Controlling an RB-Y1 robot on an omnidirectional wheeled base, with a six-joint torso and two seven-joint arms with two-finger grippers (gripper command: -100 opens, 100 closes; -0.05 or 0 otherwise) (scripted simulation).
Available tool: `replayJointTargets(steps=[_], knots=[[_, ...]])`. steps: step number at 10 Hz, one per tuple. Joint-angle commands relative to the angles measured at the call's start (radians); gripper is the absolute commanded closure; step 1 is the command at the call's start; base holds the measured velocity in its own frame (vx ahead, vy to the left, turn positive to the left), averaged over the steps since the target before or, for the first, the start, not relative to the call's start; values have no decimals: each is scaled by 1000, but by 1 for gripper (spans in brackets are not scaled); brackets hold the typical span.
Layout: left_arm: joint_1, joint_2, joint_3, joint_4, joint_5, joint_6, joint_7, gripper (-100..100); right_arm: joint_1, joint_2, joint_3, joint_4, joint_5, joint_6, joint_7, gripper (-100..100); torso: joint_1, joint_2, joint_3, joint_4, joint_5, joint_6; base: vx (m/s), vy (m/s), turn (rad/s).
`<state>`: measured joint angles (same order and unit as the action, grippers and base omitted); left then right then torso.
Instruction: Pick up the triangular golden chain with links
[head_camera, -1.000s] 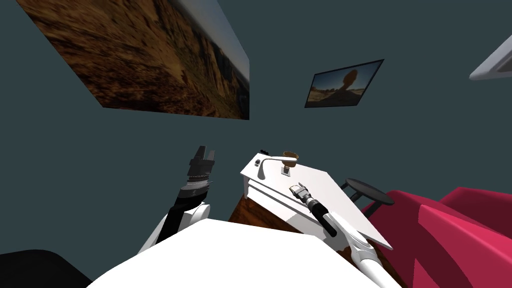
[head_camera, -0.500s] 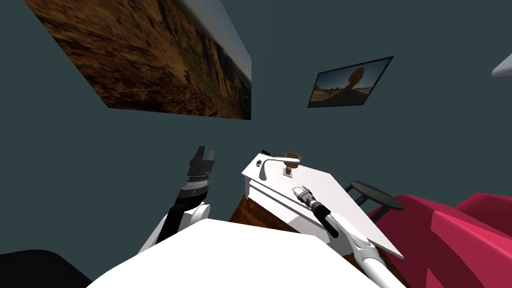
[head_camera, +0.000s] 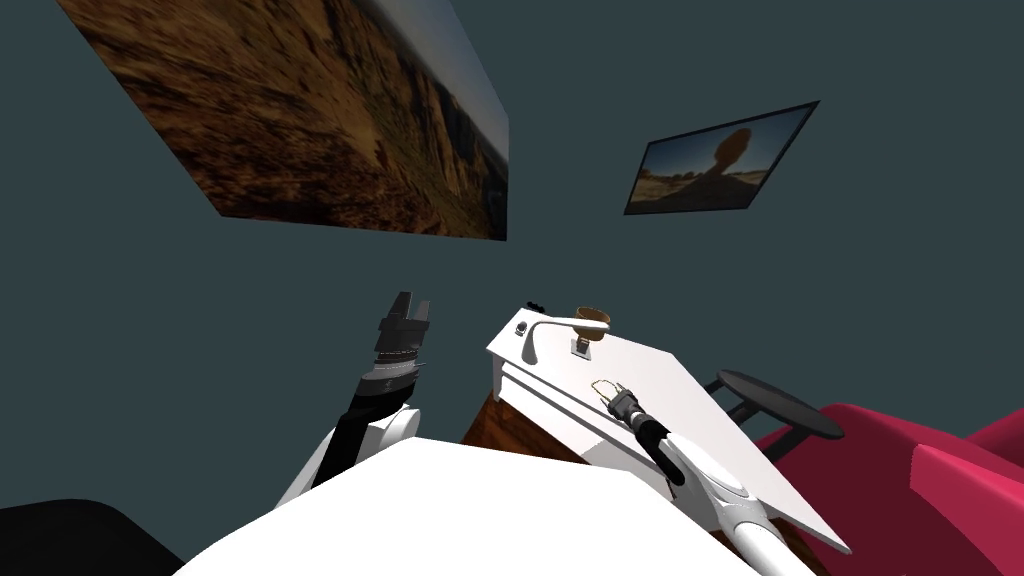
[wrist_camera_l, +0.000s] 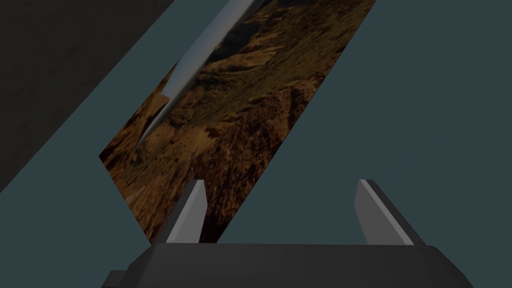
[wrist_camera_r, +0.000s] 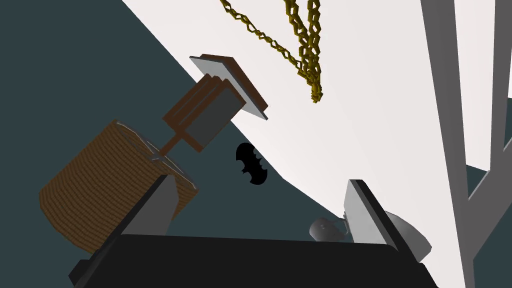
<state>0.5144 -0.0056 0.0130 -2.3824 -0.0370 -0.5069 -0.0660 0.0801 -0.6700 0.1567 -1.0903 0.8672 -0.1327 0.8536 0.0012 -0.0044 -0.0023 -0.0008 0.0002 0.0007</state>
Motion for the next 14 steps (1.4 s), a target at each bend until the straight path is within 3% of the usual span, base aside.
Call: replayJointTargets(steps=[1, 10, 12, 13, 14], knots=[[0, 0, 0, 0, 0, 0, 0, 0, -4, 1, -3, 28, 10, 11, 20, -100, 0, 0, 0, 0, 0, 0, 51, 24, 5], [0, 0, 0, 0, 0, 0, 0, 0, -12, 4, 54, 205, 77, 147, 108, -100, -1, 1, 0, 0, 0, 0, 49, 16, 31], [0, 0, 0, 0, 0, 0, 0, 0, -10, 2, 48, 202, 76, 136, 108, -100, -1, 0, 0, 0, 0, 0, 40, 11, 1], [0, 0, 0, 0, 0, 0, 0, 0, -11, 1, 52, 201, 75, 141, 107, 0, -1, 2, 1, 0, 0, 0, 0, 0, 0], [0, 0, 0, 0, 0, 0, 0, 0, -15, 35, 51, 198, 88, 165, 119, -100, -1, 3, 2, 1, 0, 0, 38, -51, 4]])
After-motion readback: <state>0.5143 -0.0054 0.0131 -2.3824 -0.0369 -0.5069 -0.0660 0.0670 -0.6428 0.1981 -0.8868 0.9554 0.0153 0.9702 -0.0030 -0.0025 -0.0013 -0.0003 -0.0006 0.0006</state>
